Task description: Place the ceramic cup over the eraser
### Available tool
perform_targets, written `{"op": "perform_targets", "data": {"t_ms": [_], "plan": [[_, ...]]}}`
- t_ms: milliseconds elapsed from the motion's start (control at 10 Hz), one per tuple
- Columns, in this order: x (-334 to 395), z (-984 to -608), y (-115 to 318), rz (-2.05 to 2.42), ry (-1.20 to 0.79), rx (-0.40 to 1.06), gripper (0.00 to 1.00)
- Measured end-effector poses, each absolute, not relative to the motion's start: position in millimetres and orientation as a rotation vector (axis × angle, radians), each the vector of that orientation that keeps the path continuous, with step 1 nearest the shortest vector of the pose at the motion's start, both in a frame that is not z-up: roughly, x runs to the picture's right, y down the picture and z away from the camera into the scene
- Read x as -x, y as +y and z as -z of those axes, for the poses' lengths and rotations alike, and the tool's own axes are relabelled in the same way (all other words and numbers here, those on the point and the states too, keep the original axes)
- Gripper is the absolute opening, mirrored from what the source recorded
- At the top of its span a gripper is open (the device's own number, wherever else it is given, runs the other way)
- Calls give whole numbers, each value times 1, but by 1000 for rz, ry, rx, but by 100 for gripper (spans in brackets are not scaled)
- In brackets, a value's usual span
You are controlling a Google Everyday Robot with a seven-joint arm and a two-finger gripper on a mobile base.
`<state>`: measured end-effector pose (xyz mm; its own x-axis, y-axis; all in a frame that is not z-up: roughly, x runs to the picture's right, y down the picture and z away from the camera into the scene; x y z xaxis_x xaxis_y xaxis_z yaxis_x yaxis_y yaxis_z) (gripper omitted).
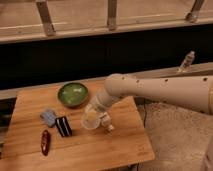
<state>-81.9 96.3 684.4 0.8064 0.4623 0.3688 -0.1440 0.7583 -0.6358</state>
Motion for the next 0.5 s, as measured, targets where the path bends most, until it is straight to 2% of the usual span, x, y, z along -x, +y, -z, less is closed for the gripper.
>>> {"op": "perform_targets", "data": {"t_ms": [500], "plan": [[116, -662, 19, -244, -635, 552, 0]]}}
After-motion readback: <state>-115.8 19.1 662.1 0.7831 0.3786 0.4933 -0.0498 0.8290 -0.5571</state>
